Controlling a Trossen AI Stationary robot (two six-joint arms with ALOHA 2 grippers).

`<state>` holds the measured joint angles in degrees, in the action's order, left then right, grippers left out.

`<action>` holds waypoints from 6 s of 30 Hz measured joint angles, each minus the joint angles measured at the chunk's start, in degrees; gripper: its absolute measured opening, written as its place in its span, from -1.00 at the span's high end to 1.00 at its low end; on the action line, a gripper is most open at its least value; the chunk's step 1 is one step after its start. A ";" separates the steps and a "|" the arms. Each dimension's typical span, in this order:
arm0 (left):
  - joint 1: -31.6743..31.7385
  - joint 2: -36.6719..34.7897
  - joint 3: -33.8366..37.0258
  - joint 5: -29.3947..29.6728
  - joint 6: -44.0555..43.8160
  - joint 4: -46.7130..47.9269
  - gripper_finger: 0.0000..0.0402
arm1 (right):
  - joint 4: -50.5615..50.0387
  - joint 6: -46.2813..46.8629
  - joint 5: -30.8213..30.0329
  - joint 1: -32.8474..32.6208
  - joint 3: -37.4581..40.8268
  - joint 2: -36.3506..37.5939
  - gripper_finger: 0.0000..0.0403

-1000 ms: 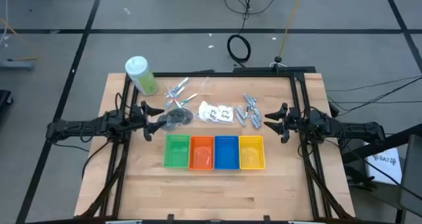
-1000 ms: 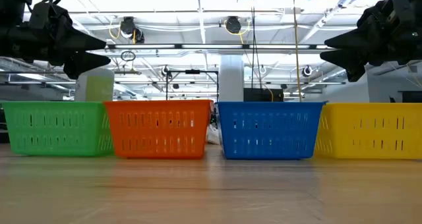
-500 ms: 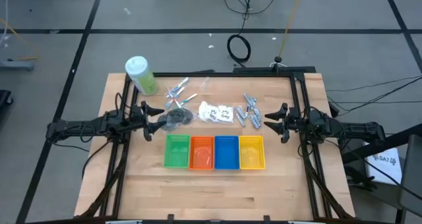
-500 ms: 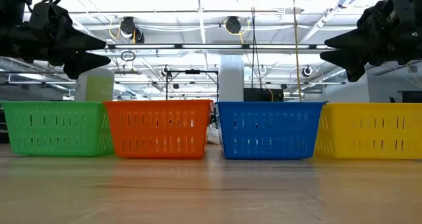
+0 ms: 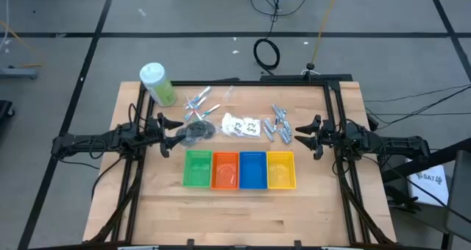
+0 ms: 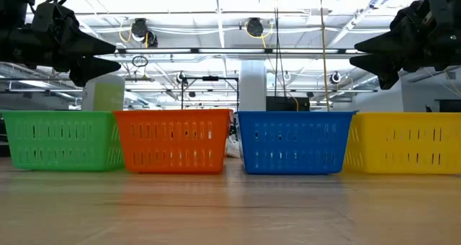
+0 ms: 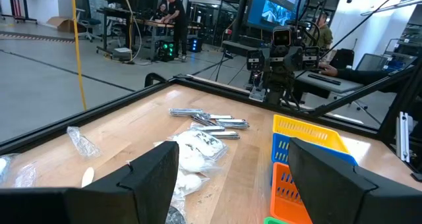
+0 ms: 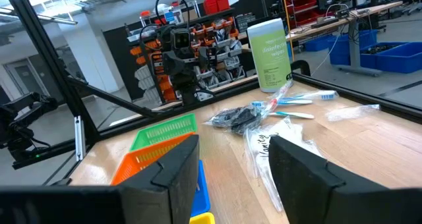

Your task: Pick & Place Travel size toiletries

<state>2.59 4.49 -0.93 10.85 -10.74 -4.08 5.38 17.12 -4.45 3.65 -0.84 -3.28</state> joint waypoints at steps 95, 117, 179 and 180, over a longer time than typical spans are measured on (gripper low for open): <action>0.00 0.00 0.02 0.00 0.02 0.00 -0.40 | 3.32 4.50 0.02 0.01 0.01 0.01 0.15; 0.00 0.00 0.01 0.00 0.00 -0.02 -0.40 | 1.21 -0.59 -18.23 0.03 0.02 -0.03 0.15; 0.00 -0.01 0.00 -0.24 0.01 -0.01 -0.40 | -3.90 -4.57 -1.16 30.19 -40.90 -86.87 -0.24; 0.00 -0.01 0.01 -0.27 0.02 -0.02 -0.40 | -3.29 -4.57 -1.18 30.20 -40.92 -87.04 -0.24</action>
<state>2.59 4.48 -0.91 10.58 -10.72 -4.10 2.09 12.56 -5.63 33.85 -41.76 -90.32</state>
